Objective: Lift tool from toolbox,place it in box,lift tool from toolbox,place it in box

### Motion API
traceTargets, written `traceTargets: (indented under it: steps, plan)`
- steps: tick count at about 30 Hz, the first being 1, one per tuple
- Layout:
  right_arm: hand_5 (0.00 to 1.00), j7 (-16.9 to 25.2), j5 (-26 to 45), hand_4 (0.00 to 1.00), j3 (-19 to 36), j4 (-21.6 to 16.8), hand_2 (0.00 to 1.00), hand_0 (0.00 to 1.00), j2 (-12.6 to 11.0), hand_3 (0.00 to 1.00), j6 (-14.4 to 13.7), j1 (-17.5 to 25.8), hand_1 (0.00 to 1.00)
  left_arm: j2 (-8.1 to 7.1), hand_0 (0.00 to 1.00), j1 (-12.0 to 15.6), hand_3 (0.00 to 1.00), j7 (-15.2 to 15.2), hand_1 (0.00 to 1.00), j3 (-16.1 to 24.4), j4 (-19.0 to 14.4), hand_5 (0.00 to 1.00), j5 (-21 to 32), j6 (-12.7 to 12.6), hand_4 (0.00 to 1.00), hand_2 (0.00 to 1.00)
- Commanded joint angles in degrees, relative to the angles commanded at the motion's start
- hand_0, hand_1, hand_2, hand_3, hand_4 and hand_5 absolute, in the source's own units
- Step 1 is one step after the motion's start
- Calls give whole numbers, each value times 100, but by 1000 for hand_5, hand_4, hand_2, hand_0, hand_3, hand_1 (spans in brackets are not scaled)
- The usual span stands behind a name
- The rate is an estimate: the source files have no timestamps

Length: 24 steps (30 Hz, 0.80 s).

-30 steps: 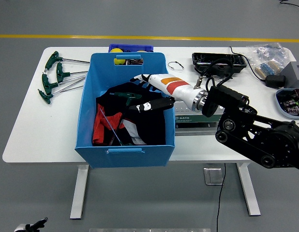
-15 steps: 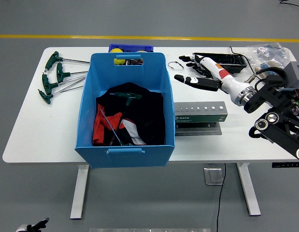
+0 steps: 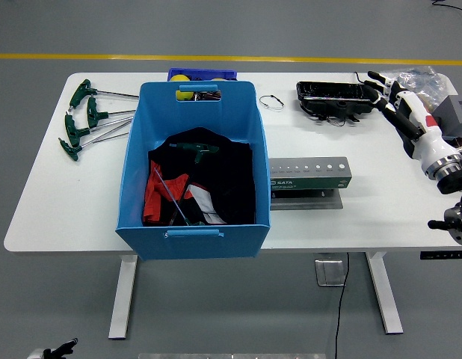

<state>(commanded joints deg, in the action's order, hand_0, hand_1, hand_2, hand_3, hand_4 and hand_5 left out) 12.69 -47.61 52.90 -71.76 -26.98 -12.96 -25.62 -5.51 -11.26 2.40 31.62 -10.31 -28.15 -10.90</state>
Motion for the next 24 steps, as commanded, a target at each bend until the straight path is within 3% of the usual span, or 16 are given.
traceTargets:
  steps: [4,8,20,24]
  plan:
    - [804,117,62,998,379,-125,900,913,76,918,19,460,874,-3,856,-4,611,-10,835,-45,0,548,41,1,724,813]
    - [826,207,-55,998,786,-232,897,906,313,917,49,933,872,2,854,4,610,-15,832,-73,0,547,67,1,723,811]
    - [857,240,-1008,998,2213,-318,880,908,1470,910,373,2041,862,-2,851,41,610,4,830,-64,0,548,-27,20,723,810]
    - [857,250,-1093,998,2463,-335,880,908,1700,910,421,2229,862,-4,851,55,610,12,830,-45,0,548,-70,27,723,810]
